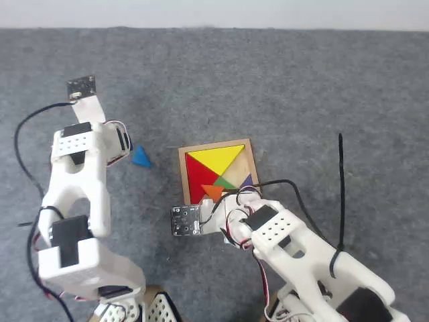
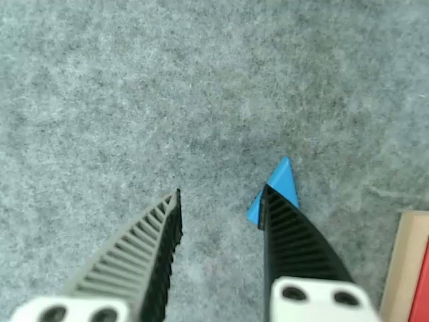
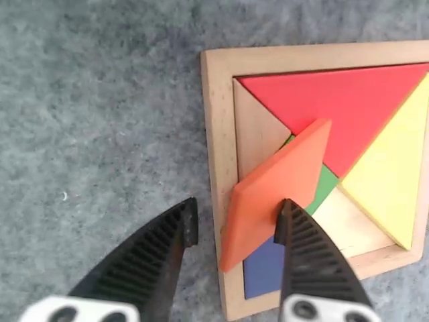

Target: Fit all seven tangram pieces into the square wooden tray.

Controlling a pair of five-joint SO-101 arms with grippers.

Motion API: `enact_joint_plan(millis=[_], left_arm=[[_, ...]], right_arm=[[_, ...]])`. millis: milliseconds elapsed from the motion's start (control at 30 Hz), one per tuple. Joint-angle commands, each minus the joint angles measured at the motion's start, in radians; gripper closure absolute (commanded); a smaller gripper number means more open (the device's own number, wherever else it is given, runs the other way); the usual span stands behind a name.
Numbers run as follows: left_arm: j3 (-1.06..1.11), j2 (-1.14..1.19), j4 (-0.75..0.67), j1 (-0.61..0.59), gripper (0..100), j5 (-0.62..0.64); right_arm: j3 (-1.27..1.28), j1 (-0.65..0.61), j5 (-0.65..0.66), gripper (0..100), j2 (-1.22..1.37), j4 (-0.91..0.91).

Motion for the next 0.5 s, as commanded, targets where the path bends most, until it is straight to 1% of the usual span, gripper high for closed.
enact_joint_plan(millis=[0,267,333,467], left_arm=[[-0.051,-0.011,0.005,-0.006,82,0.009],[-0.051,-0.011,0.005,-0.006,82,0.009],[-0.051,-0.011,0.005,-0.006,82,0.009],[-0.051,-0.011,0.005,-0.006,82,0.009]], right_arm=[[0.055,0.002,0.008,83.5,0.016,0.027],[0.057,0.018,0.009,83.9,0.016,0.028],[0.057,0.054,0.012,84.0,0.016,0.025],[0.058,0.160,0.078,84.0,0.018,0.022]])
